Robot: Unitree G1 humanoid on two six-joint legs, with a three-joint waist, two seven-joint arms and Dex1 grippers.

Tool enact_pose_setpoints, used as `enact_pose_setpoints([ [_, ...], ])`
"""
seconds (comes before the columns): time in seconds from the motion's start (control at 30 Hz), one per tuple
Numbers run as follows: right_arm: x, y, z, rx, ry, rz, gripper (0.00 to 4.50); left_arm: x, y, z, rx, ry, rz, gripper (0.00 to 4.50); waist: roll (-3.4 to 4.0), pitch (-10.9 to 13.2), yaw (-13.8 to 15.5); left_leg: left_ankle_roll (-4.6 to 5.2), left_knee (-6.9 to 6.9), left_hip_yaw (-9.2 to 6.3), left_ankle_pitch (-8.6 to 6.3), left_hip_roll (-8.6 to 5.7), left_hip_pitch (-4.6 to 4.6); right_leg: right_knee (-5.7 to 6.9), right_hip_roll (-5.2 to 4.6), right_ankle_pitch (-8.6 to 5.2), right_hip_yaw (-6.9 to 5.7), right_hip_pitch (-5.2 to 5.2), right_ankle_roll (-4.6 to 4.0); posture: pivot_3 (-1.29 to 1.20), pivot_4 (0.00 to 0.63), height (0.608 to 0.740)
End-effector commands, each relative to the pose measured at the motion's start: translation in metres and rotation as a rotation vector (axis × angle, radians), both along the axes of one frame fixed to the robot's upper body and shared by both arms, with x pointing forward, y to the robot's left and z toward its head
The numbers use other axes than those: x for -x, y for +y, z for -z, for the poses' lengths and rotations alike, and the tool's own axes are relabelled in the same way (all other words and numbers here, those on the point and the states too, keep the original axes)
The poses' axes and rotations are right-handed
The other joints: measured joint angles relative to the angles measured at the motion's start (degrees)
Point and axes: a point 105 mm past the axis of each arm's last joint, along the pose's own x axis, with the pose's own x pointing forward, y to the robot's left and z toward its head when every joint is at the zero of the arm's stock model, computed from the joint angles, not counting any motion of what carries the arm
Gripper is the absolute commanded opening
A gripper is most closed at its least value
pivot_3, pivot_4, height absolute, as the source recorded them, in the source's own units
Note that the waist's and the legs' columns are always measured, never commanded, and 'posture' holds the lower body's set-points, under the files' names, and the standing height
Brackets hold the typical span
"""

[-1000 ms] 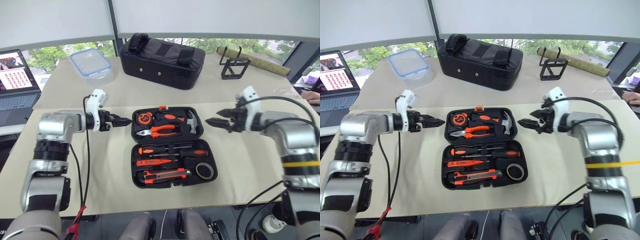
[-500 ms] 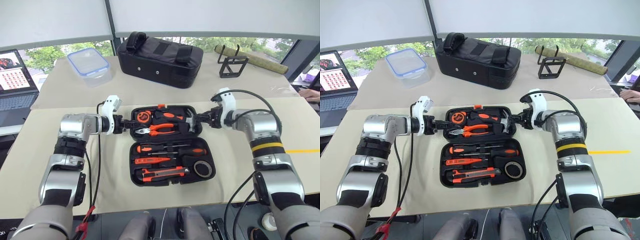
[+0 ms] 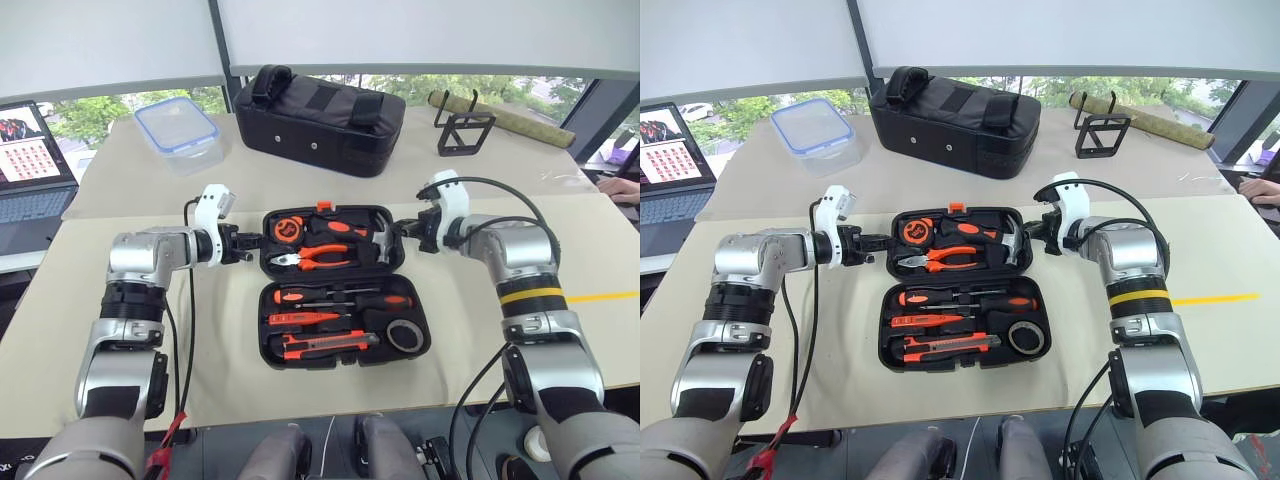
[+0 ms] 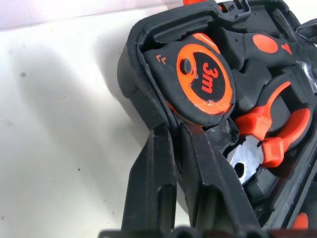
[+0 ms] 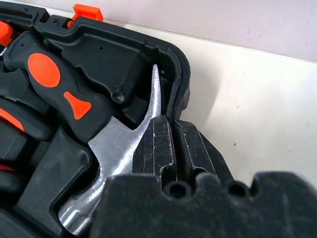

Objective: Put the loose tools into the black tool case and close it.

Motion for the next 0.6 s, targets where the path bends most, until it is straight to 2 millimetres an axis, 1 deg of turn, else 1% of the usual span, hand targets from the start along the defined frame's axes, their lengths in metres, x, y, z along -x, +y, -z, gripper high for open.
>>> enact_pose_setpoints([
  [0.03, -0.004, 0.016, -0.064, -0.041, -0.276, -0.048, 0.06, -0.011, -0.021, -0.053, 0.063, -0.28, 0.028, 0.0, -0.01, 0.01, 0.08, 0.0, 0.03, 0.0, 0.0, 0.0, -0.05, -0.02, 0.0, 0.0, -0.01, -0.02, 0.0, 0.0, 0.15, 0.716],
  [0.1, -0.004, 0.017, -0.075, -0.042, -0.325, -0.043, 0.06, -0.015, -0.024, -0.068, 0.097, -0.342, 0.008, 0.0, -0.01, 0.01, 0.0, -0.01, 0.06, 0.0, 0.0, -0.01, -0.13, -0.01, 0.0, 0.01, -0.02, -0.1, -0.01, 0.0, 0.15, 0.716],
  [0.17, -0.001, 0.018, -0.086, -0.022, -0.397, -0.05, 0.06, -0.014, -0.028, -0.083, 0.109, -0.427, 0.023, 0.0, -0.02, 0.01, -0.19, -0.01, 0.06, 0.0, 0.0, 0.0, -0.2, 0.0, 0.0, 0.01, -0.03, -0.16, -0.01, 0.0, 0.15, 0.716],
  [0.2, 0.002, 0.019, -0.089, -0.007, -0.429, -0.062, 0.06, -0.012, -0.03, -0.086, 0.101, -0.458, 0.04, 0.0, -0.02, 0.01, -0.28, -0.01, 0.05, 0.01, 0.0, 0.0, -0.25, 0.02, 0.0, 0.01, -0.02, -0.23, -0.01, 0.0, 0.15, 0.716],
  [0.23, 0.007, 0.019, -0.089, -0.001, -0.451, -0.074, 0.06, -0.007, -0.033, -0.086, 0.073, -0.488, 0.071, 0.0, -0.02, 0.01, -0.36, 0.0, 0.05, 0.02, 0.0, 0.01, -0.3, 0.02, -0.01, 0.01, -0.02, -0.31, -0.01, 0.0, 0.15, 0.716],
  [0.3, 0.017, 0.02, -0.087, 0.008, -0.48, -0.095, 0.06, 0.003, -0.036, -0.078, 0.017, -0.52, 0.118, 0.0, -0.01, 0.01, -0.49, 0.0, 0.04, 0.02, 0.0, 0.01, -0.47, 0.05, -0.02, 0.01, -0.03, -0.52, -0.01, 0.0, 0.15, 0.716],
  [0.4, 0.034, 0.019, -0.072, 0.028, -0.506, -0.1, 0.06, 0.02, -0.032, -0.051, -0.06, -0.521, 0.151, 0.0, 0.0, 0.0, -0.64, -0.01, -0.01, 0.03, 0.0, 0.01, -0.55, 0.14, -0.04, 0.01, -0.01, -0.76, -0.01, 0.0, 0.15, 0.716],
  [0.43, 0.04, 0.017, -0.065, 0.051, -0.527, -0.094, 0.06, 0.027, -0.028, -0.043, -0.082, -0.532, 0.14, 0.0, 0.0, 0.0, -0.66, -0.01, -0.02, 0.03, -0.01, -0.01, -0.55, 0.2, -0.04, 0.01, -0.02, -0.82, -0.01, 0.0, 0.15, 0.716],
  [0.53, 0.054, 0.017, -0.052, 0.104, -0.59, -0.09, 0.06, 0.036, -0.018, -0.032, -0.106, -0.552, 0.086, 0.0, 0.02, -0.05, -0.5, -0.01, -0.01, 0.04, -0.01, -0.05, -0.51, 0.41, -0.05, 0.01, -0.06, -0.87, -0.01, 0.0, 0.15, 0.716],
  [0.6, 0.062, 0.017, -0.049, 0.11, -0.627, -0.082, 0.06, 0.041, -0.012, -0.027, -0.107, -0.552, 0.041, 0.0, 0.04, -0.07, -0.26, -0.01, 0.0, 0.09, -0.01, -0.07, -0.41, 0.42, -0.05, 0.0, -0.06, -0.78, -0.01, 0.0, 0.15, 0.716],
])
